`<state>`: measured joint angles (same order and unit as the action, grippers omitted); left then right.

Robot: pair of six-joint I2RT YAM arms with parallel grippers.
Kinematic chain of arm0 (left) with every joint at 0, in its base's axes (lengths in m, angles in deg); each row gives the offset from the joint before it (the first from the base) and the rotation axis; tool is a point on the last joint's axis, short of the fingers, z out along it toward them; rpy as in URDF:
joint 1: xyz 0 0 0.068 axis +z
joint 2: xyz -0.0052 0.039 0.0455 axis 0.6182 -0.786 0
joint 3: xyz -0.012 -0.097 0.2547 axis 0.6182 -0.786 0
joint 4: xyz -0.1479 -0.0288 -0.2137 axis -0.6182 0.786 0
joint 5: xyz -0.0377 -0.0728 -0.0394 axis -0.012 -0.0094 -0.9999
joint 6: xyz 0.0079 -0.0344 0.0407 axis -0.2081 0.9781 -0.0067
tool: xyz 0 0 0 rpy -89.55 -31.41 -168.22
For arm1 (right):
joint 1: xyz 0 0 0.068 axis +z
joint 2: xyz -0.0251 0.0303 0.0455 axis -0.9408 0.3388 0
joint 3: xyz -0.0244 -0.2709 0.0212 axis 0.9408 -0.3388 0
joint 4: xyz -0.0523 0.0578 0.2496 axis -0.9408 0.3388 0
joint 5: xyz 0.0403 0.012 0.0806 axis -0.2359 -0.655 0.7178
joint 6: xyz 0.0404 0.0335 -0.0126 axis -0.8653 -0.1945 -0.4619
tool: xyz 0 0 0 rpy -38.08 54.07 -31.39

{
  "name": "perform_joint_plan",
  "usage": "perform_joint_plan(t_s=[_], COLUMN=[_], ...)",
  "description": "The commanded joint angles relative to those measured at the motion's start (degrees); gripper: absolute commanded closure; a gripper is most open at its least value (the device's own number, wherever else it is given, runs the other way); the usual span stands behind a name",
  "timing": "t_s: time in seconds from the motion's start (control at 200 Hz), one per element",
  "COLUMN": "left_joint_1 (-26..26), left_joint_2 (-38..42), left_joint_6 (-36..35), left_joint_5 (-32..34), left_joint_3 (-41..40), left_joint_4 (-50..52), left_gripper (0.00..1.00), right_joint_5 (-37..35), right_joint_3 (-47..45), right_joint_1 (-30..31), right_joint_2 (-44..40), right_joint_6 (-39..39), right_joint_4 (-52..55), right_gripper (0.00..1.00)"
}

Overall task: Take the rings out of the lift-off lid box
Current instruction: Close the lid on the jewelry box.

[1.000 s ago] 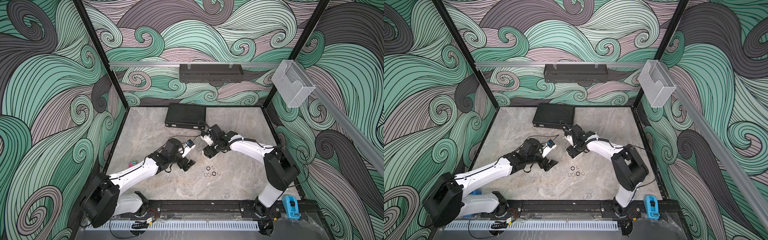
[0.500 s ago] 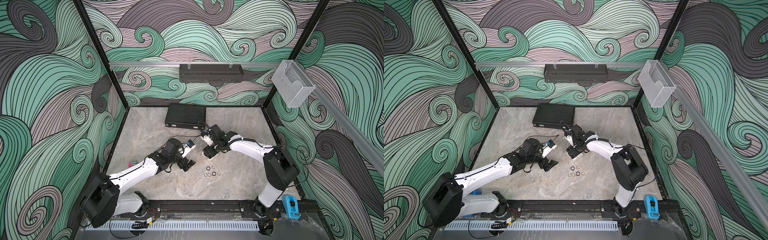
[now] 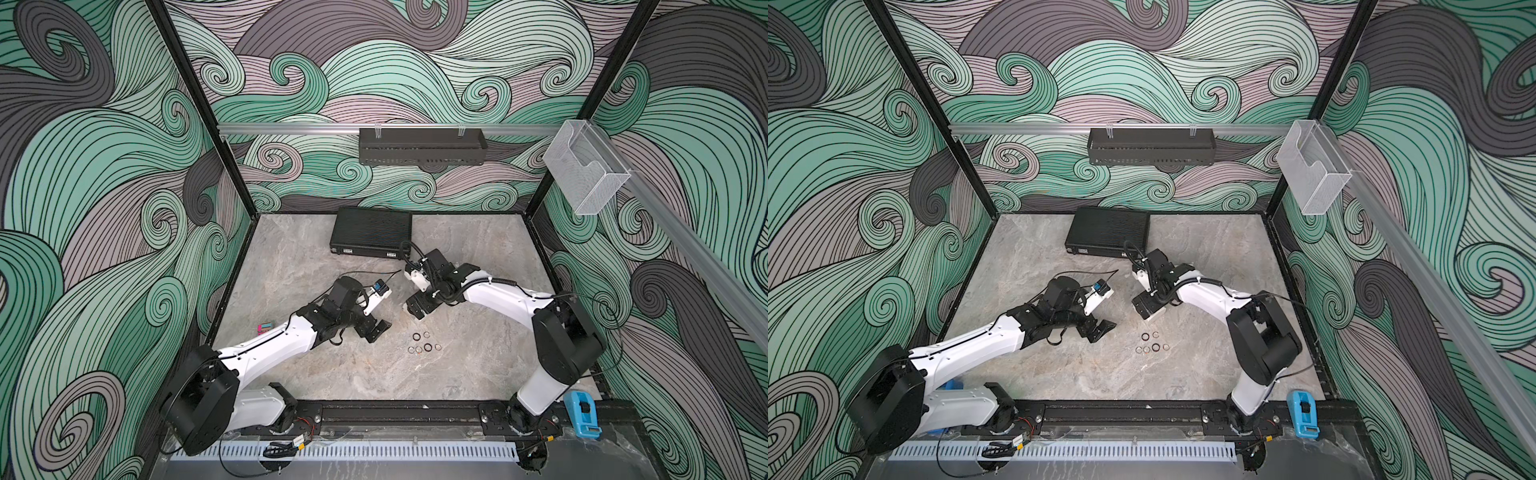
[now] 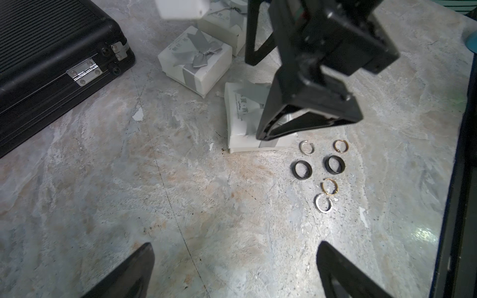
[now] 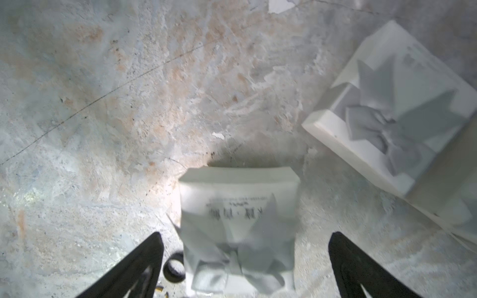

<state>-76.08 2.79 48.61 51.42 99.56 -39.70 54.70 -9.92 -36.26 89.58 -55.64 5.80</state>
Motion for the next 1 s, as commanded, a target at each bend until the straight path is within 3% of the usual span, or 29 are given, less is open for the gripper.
perform_joint_plan(t_s=[0.0,0.115,0.28,0.991], left_joint_1=[0.54,0.41,0.1,0.1], left_joint_2=[-3.16,-12.1,-20.79,-32.31], left_joint_6=[1.31,2.68,5.47,5.49], left_joint_5=[2.55,-2.25,-1.82,-3.09], left_joint_3=[4.24,10.39,15.79,24.42], left_joint_4=[-1.95,-0.15,-1.42,-1.9], left_gripper=[0.01,0.02,0.03,0.03], right_joint_5=[3.59,3.51,-0.04,1.21], right_joint_3=[-3.85,-7.51,-10.66,-10.31], right_joint_1=[-4.01,-6.87,-8.08,-9.21], right_joint_2=[-6.91,-9.15,-9.12,-3.99], right_joint_6=[-3.81,-8.04,-11.66,-10.34], right_joint_4=[-2.82,-3.69,-4.44,-7.19], right_gripper=[0.0,0.0,0.0,0.0])
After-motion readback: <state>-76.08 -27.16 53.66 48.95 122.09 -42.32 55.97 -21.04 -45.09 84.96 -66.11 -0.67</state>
